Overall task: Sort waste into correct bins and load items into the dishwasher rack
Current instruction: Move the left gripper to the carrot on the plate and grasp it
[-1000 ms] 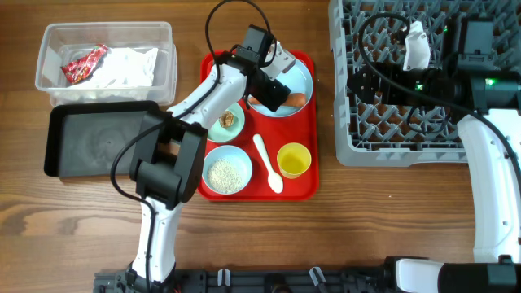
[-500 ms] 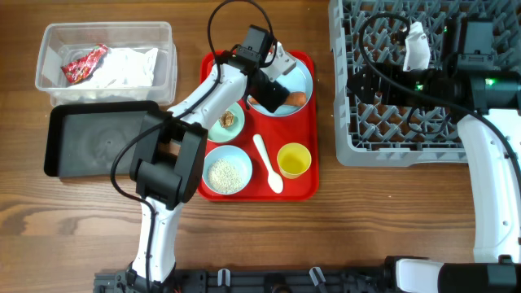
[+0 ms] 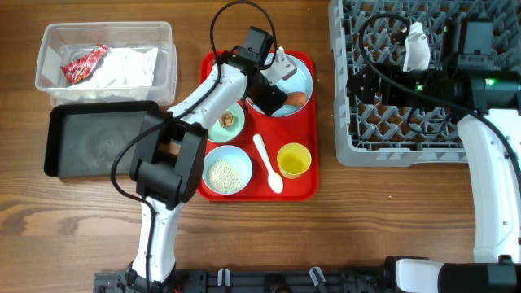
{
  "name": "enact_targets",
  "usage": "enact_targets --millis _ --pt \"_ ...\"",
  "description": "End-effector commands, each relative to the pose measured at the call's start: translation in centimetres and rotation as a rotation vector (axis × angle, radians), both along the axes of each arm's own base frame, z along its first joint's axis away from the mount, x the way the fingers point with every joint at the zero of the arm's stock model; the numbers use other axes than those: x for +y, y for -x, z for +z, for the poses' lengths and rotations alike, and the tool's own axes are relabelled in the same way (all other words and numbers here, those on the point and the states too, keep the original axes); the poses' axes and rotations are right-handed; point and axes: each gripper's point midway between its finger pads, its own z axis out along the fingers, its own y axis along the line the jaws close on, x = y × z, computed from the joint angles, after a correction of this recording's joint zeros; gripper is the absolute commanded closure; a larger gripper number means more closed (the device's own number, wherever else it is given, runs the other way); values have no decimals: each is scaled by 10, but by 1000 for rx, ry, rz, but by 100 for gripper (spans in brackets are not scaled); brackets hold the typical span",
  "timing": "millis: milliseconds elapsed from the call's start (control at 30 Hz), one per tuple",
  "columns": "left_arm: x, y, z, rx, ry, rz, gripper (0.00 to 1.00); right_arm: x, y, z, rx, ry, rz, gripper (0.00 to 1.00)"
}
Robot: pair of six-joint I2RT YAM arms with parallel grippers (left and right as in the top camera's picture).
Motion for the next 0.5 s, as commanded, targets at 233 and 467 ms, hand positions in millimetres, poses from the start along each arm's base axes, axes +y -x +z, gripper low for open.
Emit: enact_targets --millis 233,467 --pt "-8 5 -31 39 0 -31 43 -1 -2 4 -5 5 -12 0" --pt "-10 6 -43 68 8 18 67 -2 -3 4 -6 5 -12 0"
